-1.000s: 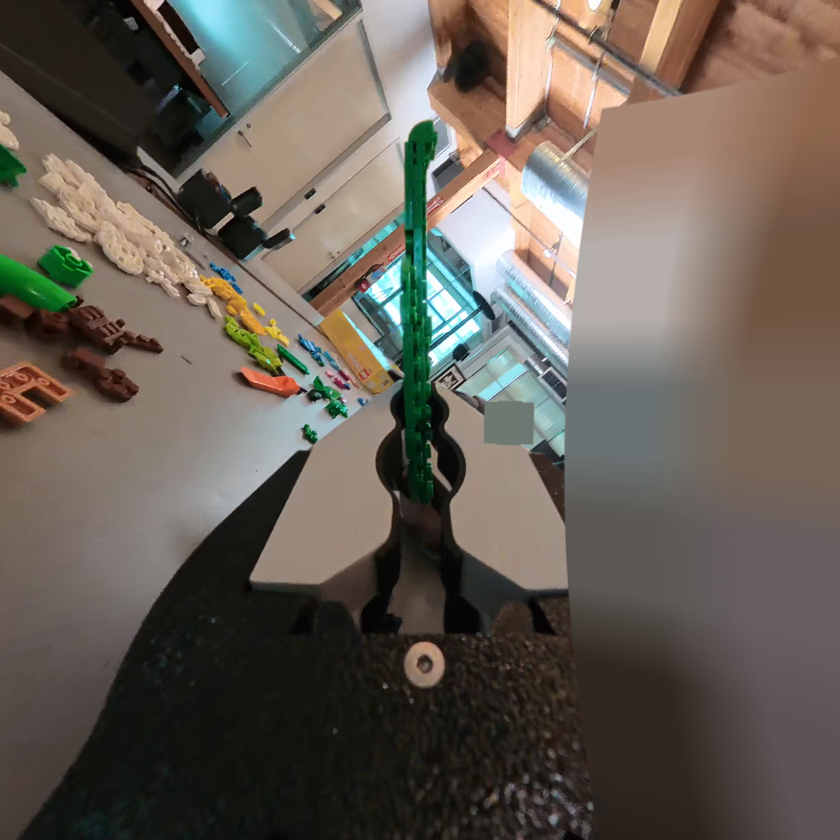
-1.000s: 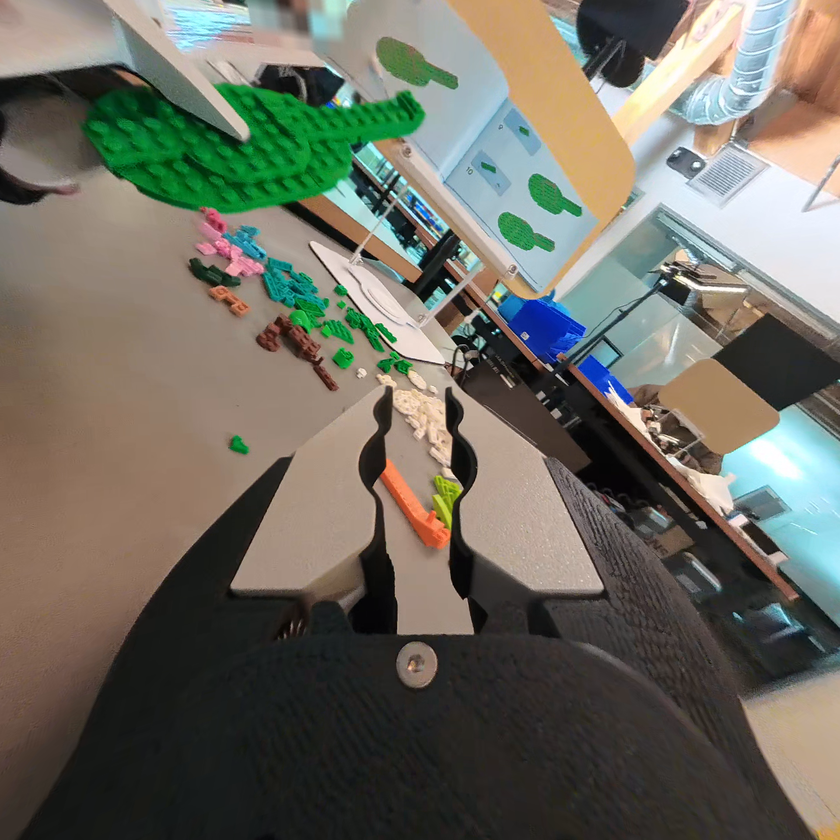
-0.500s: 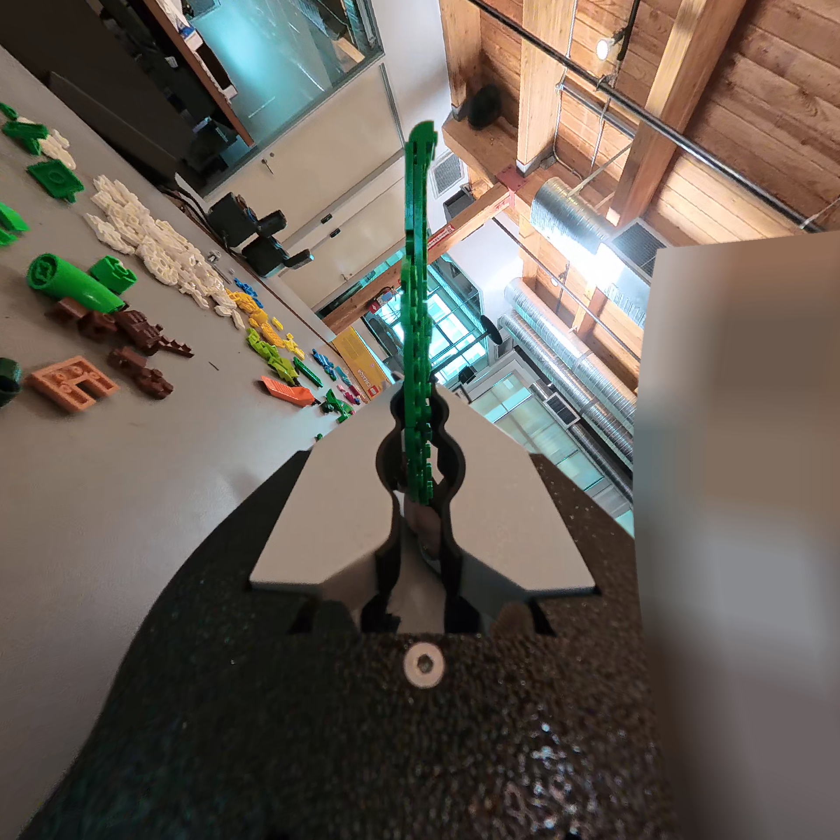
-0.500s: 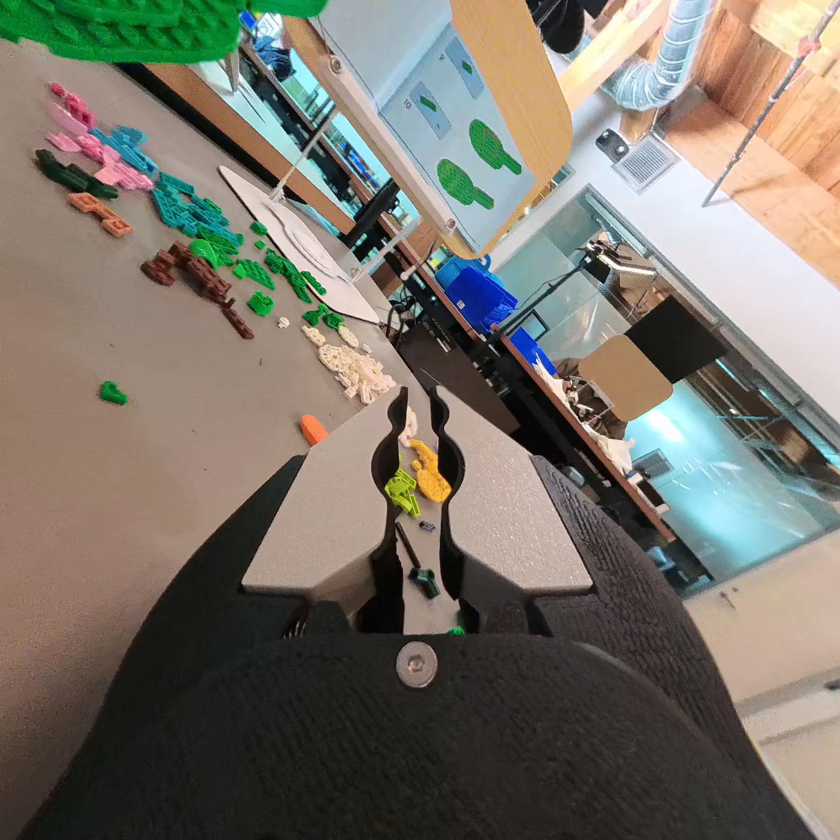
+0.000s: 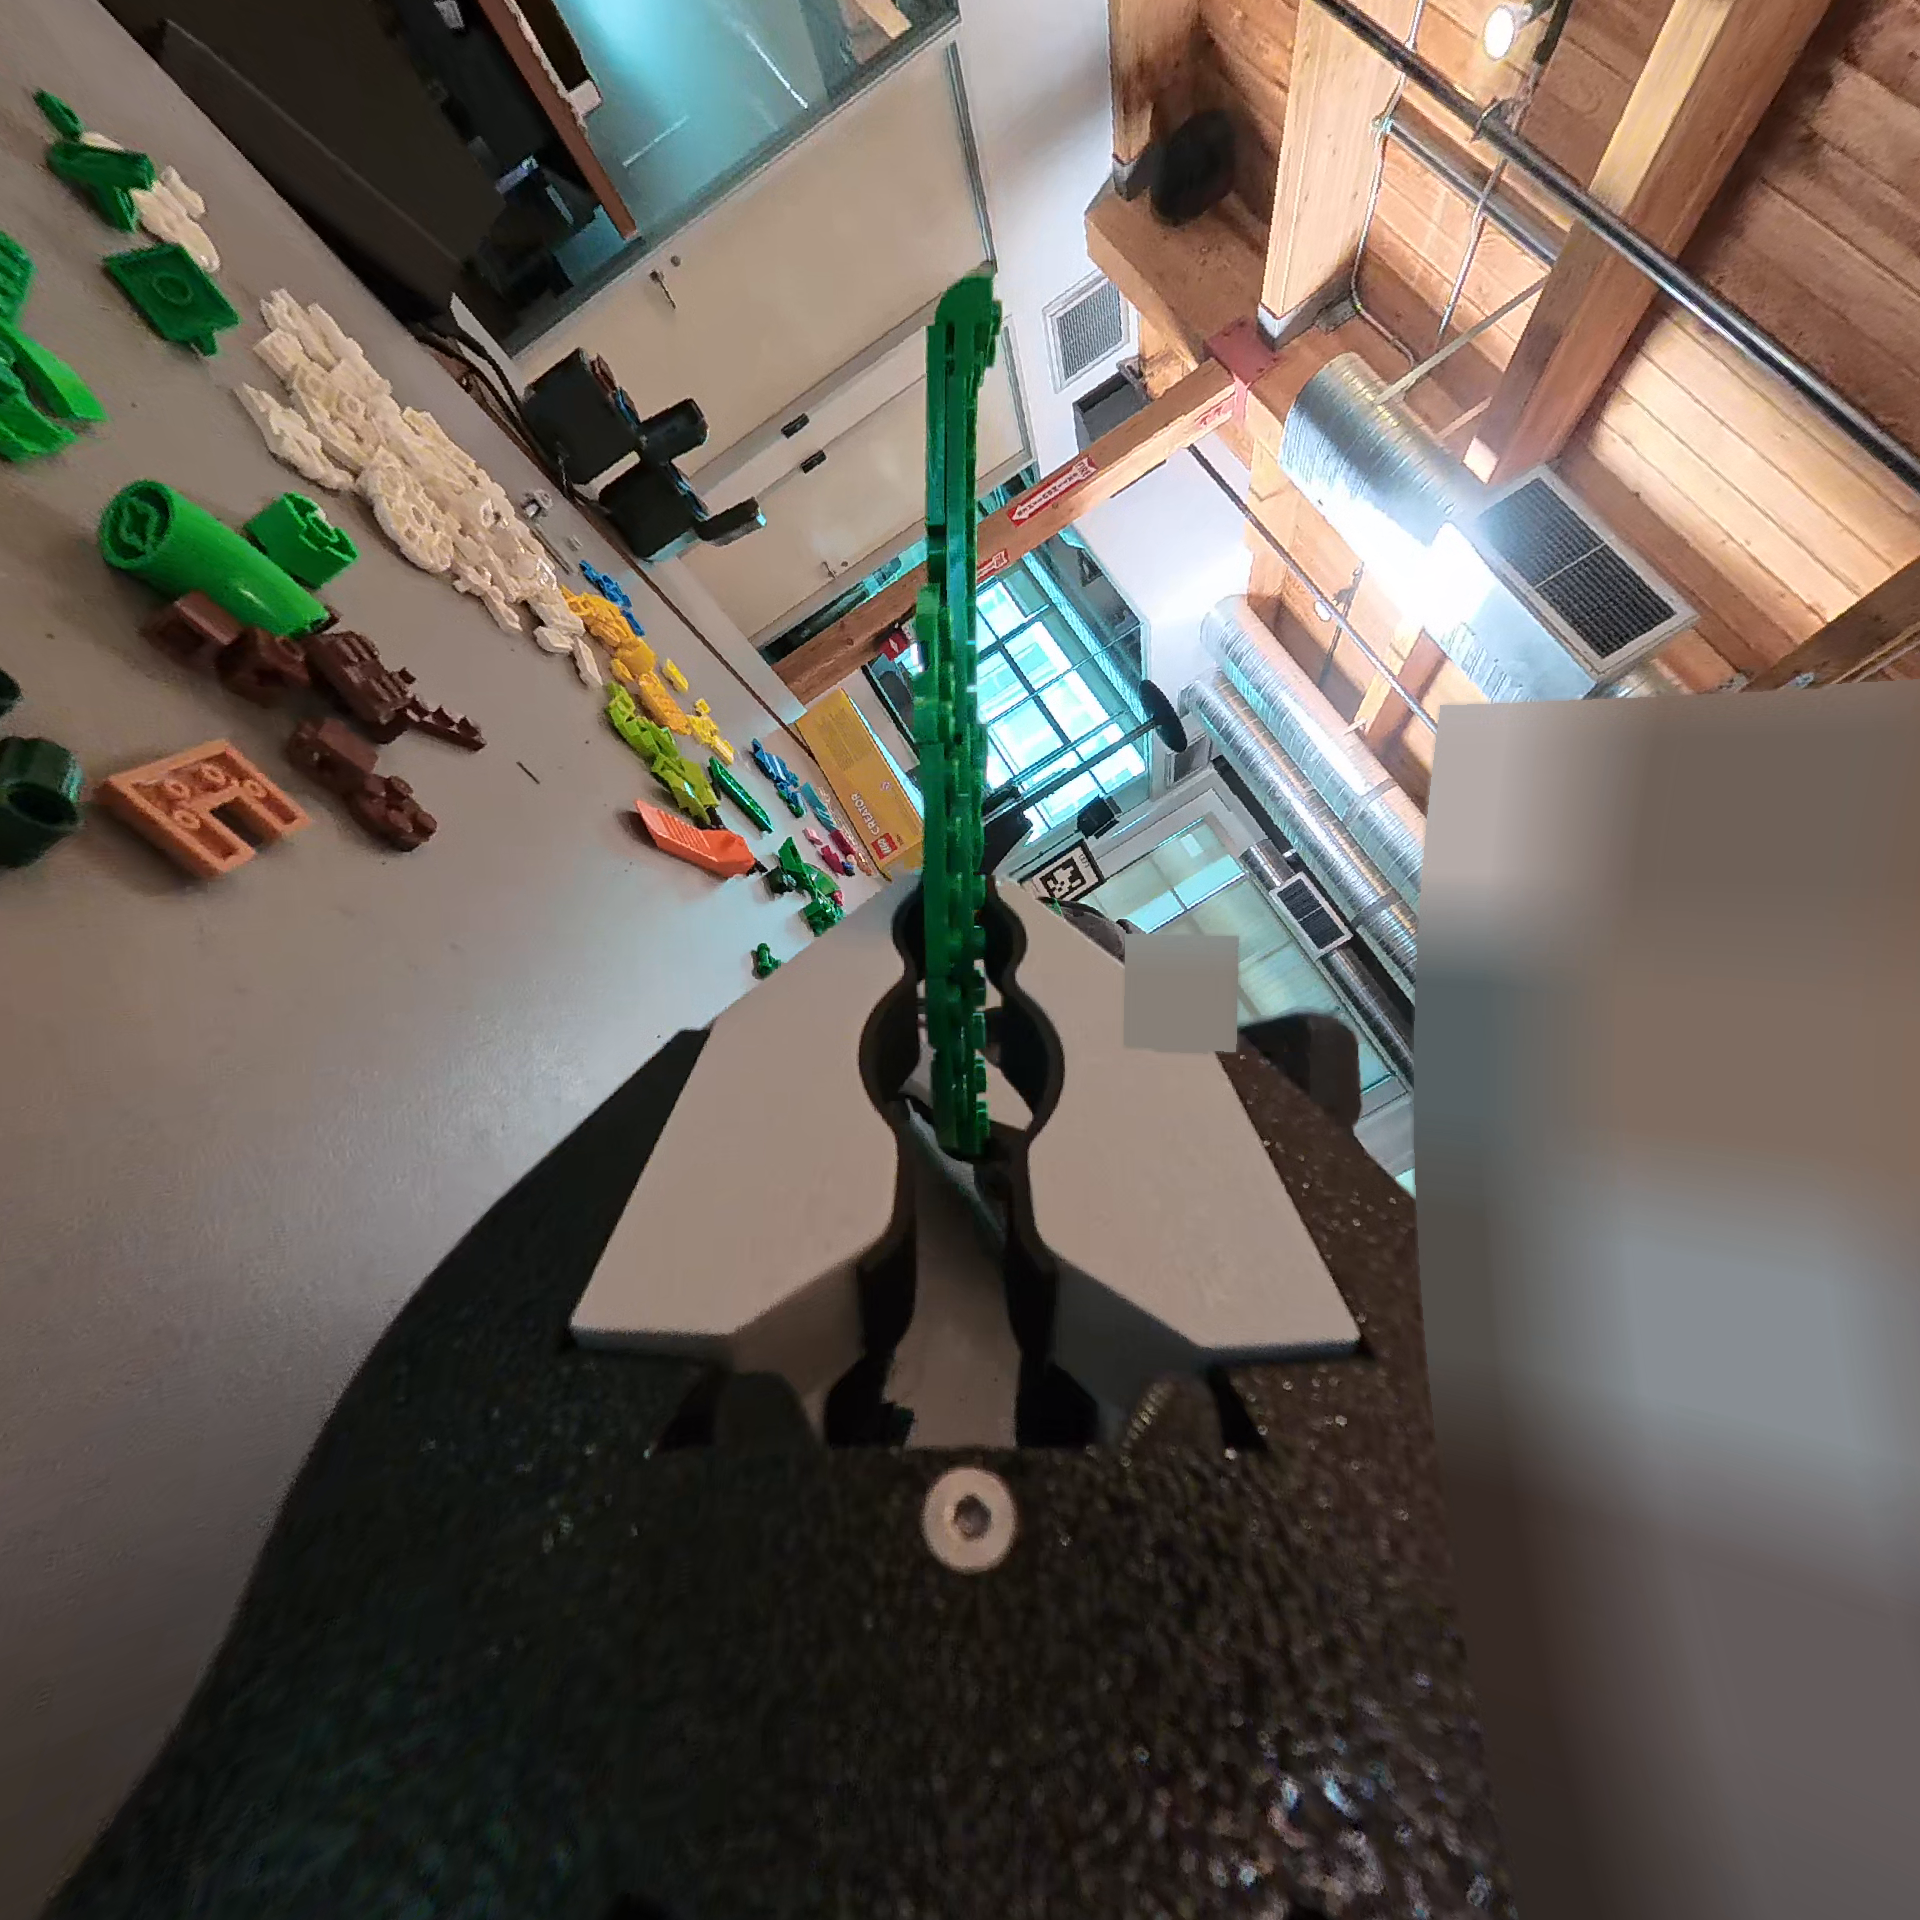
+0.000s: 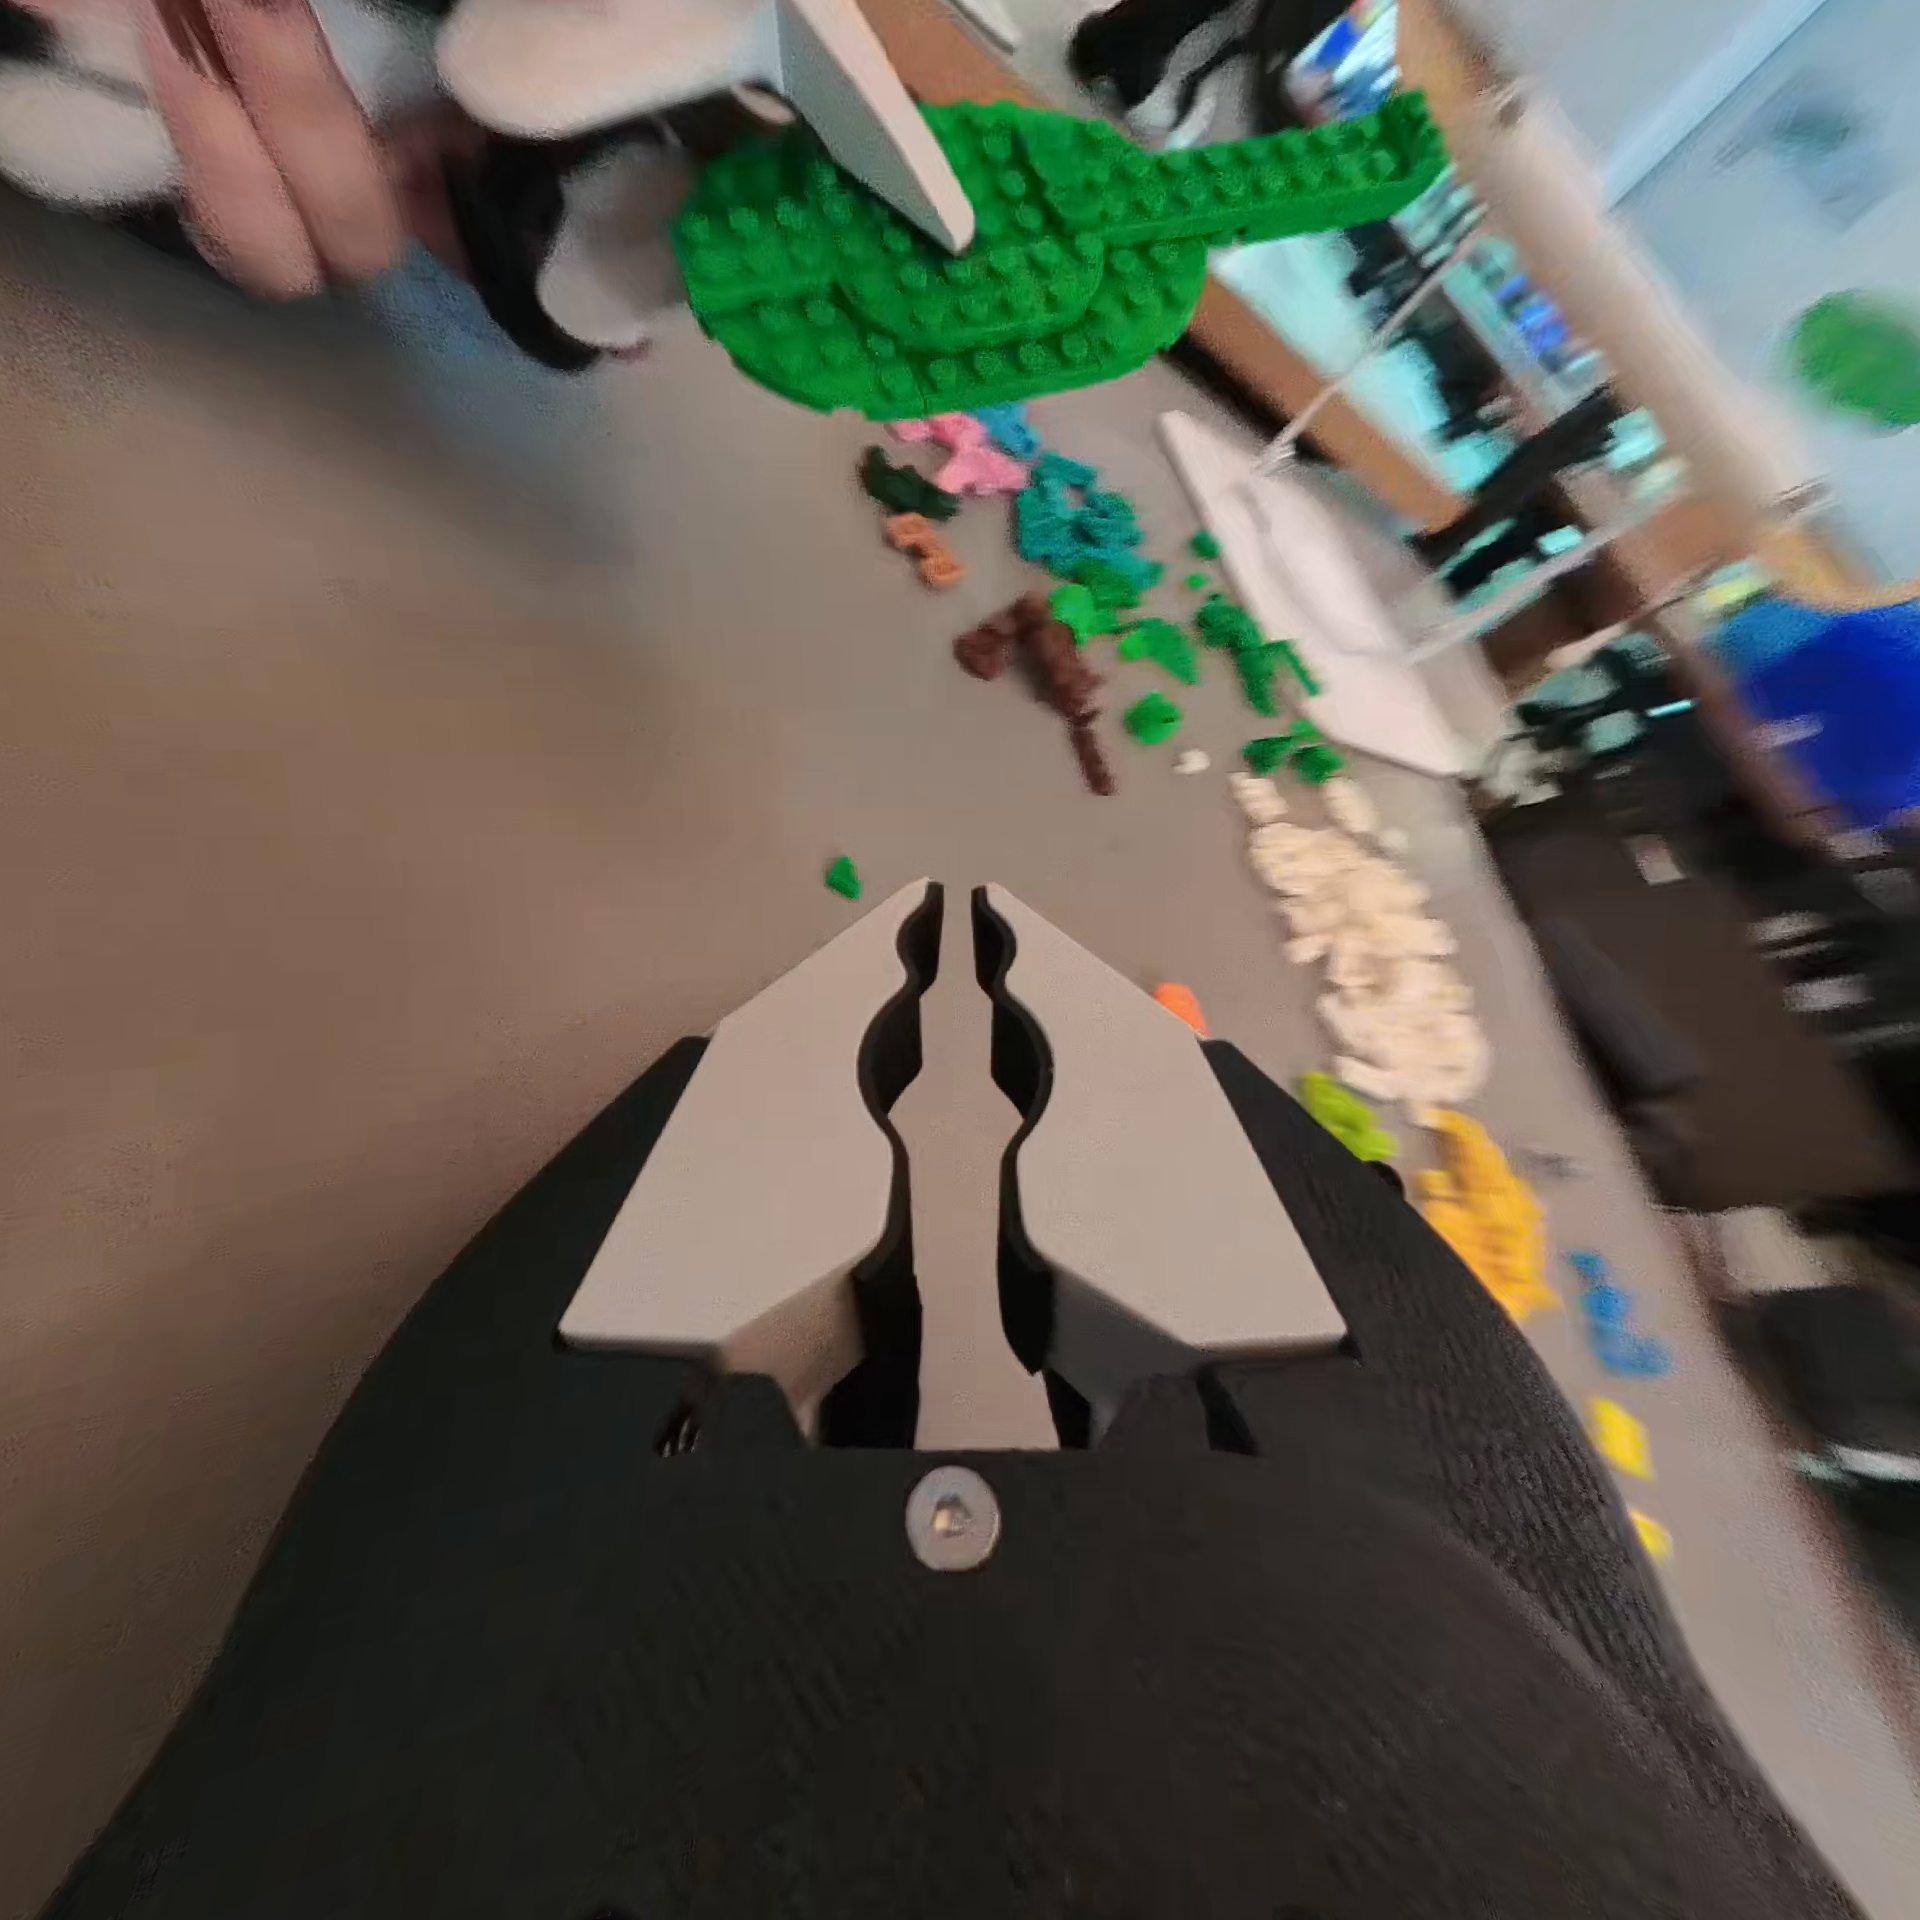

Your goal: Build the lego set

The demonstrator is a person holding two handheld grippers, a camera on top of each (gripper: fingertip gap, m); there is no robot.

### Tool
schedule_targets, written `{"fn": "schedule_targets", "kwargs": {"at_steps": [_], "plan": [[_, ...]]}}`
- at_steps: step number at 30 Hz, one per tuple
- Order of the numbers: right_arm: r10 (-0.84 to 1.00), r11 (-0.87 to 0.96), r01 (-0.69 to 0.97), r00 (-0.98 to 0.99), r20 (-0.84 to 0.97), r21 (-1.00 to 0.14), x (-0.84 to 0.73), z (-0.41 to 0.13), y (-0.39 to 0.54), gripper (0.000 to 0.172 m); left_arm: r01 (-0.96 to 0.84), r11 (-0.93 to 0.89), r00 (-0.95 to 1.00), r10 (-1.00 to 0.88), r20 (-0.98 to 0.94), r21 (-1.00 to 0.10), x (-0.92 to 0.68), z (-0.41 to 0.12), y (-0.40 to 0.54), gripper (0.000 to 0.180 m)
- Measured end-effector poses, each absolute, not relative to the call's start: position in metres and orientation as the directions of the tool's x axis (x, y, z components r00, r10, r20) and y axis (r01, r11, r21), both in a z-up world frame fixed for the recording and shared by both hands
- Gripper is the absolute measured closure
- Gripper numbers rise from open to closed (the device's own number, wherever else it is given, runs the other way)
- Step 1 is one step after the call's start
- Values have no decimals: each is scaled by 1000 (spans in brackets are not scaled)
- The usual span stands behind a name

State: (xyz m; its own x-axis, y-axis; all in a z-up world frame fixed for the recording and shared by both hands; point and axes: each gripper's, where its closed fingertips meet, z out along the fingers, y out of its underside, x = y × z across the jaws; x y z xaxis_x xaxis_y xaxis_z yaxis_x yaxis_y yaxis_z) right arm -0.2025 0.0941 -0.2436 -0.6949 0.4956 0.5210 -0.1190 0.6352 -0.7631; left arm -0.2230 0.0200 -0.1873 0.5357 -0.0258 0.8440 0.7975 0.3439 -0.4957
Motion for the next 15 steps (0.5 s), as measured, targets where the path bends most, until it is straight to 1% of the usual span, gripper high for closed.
{"fn": "schedule_targets", "kwargs": {"at_steps": [2,3,6,8,9,11,15], "plan": [[502,546,-15,-794,341,-838,-198,-242,84,167,801,332,535,-21,845,-498,-222,-189,22,175],[500,517,55,-829,249,-854,-197,-243,81,166,800,328,538,-21,843,-502,-221,-188,22,175],[480,520,232,-876,56,-822,-198,-257,77,160,801,320,538,-18,843,-505,-221,-189,23,176],[478,552,315,-878,-16,-773,-200,-267,77,156,804,314,535,-12,845,-504,-221,-190,24,176],[481,576,339,-876,-28,-744,-202,-271,79,151,806,309,532,-7,847,-504,-221,-191,25,175],[483,609,354,-875,-23,-710,-207,-274,80,150,813,290,525,9,851,-505,-221,-195,27,176],[466,597,378,-881,-78,-708,-208,-276,74,151,821,258,518,36,854,-509,-219,-200,31,176]]}}
